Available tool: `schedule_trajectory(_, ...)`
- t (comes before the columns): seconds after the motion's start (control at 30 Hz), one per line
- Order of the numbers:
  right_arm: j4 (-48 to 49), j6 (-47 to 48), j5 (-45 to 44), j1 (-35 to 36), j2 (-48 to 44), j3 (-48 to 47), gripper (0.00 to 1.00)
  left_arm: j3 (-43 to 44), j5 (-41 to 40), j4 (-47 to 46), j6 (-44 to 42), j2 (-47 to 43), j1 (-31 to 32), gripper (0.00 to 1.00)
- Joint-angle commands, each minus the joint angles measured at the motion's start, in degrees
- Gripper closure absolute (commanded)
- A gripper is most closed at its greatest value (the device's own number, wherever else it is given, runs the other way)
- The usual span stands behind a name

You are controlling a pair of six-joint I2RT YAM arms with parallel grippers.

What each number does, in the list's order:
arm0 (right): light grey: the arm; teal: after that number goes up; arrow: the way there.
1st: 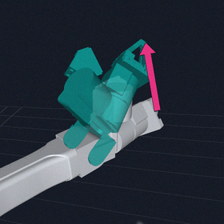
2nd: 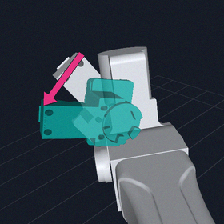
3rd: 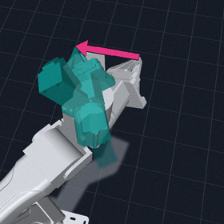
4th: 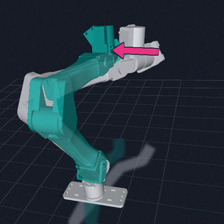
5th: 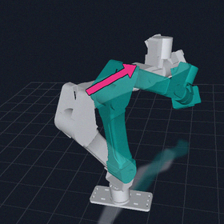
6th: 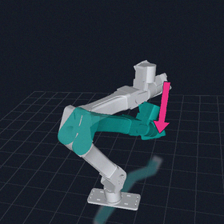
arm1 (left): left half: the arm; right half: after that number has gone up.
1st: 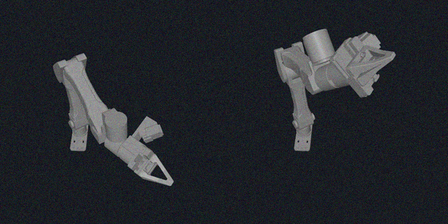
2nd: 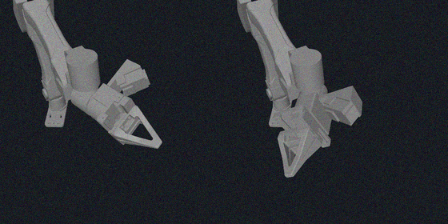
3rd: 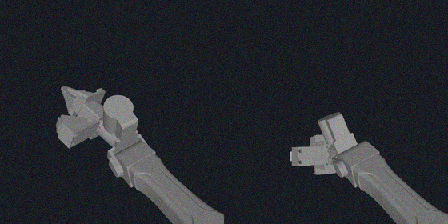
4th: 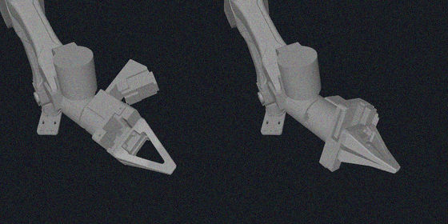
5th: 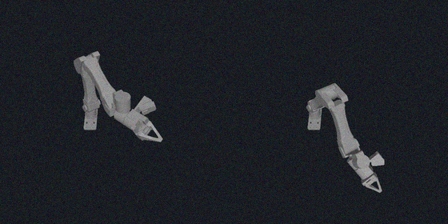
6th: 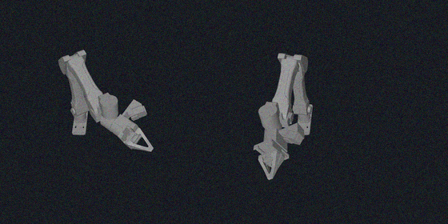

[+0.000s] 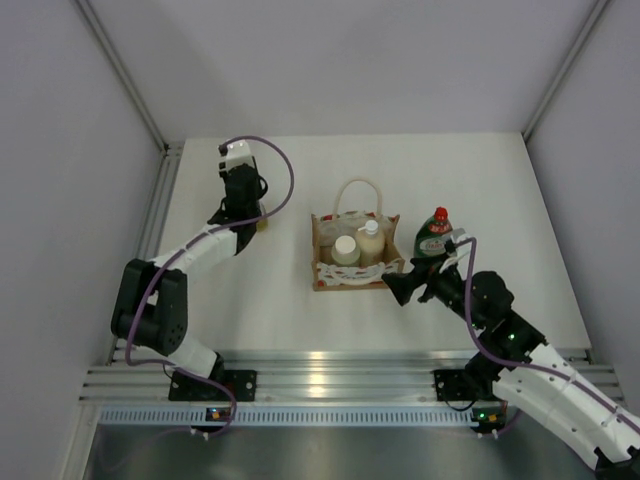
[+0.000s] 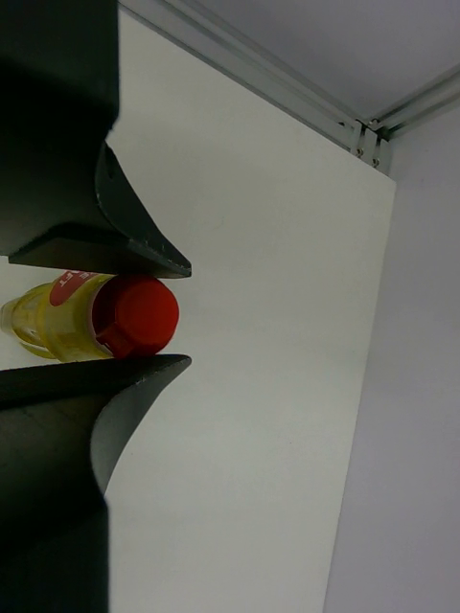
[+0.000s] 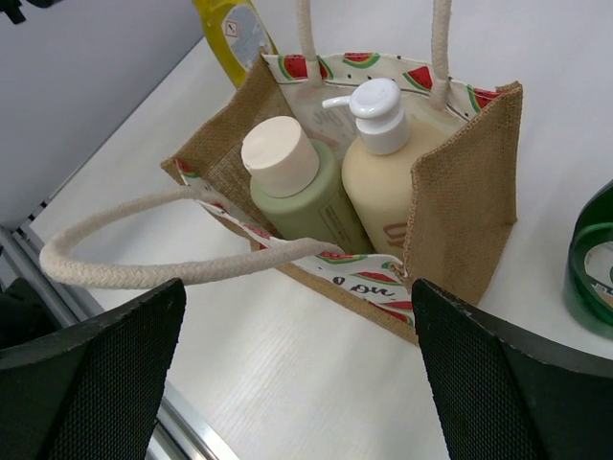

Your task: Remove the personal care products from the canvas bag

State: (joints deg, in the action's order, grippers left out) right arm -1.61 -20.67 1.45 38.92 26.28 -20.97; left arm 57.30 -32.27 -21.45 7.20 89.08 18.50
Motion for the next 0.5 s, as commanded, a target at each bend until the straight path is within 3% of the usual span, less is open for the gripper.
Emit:
schedule_trajectory(0.0, 4.51, -0.96, 1.80, 0.72, -1.06, -0.12, 0.03, -0.78, -2.27, -16.07, 2.38, -2.68, -0.22, 1.00)
schedule_trajectory(0.17, 5.21, -1.04, 2.24, 0.72, -1.50, 0.40, 0.02, -3.77, -2.27, -17.92, 3.43, -2.42, -0.13, 0.99)
schedule_trajectory(0.33, 4.51, -1.04, 2.06, 0.81, -2.64, 0.58, 0.01, -2.28, -1.83, -15.38, 3.61, -1.19, -0.13, 0.68)
schedule_trajectory(0.37, 4.25, -0.96, 1.80, 0.72, -2.90, 0.58, 0.00, -1.76, -1.92, -14.50, 3.61, -0.93, -0.13, 0.57)
schedule_trajectory(0.4, 4.07, -0.87, 1.80, 0.72, -2.90, 0.58, 0.00, -1.49, -1.83, -14.49, 3.70, -0.84, -0.13, 0.57)
schedule_trajectory(0.47, 3.98, -0.78, 1.71, 0.72, -3.17, 0.67, 0.01, -1.22, -1.92, -13.18, 3.96, -0.84, -0.13, 0.38)
